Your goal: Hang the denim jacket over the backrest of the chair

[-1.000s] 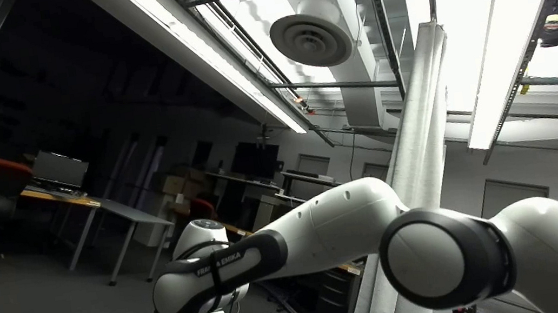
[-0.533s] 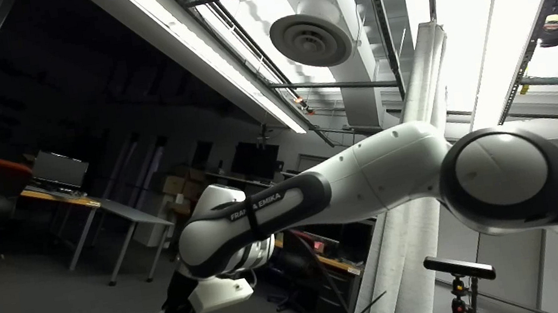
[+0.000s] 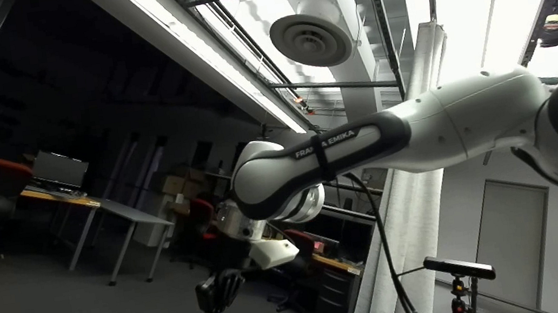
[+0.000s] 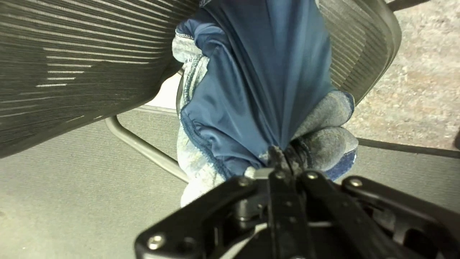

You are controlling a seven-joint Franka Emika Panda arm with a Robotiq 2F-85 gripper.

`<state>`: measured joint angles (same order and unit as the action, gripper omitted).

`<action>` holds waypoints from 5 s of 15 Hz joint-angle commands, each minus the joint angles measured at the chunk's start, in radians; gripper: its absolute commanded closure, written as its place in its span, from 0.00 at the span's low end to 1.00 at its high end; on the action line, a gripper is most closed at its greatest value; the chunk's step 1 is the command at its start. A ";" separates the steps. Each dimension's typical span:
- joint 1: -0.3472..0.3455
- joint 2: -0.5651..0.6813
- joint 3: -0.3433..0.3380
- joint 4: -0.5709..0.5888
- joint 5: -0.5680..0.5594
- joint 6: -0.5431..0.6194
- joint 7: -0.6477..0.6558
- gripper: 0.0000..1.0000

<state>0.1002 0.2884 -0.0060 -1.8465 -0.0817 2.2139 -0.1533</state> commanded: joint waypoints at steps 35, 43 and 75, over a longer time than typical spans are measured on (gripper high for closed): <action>-0.261 -0.435 -0.285 0.316 0.130 -0.489 -0.217 0.99; -0.314 -0.373 -0.296 0.148 0.111 -0.448 -0.190 0.99; -0.374 -0.439 -0.287 0.141 0.108 -0.324 -0.170 0.00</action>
<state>-0.3070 -0.0749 -0.3288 -1.5954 0.0794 1.7889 -0.3120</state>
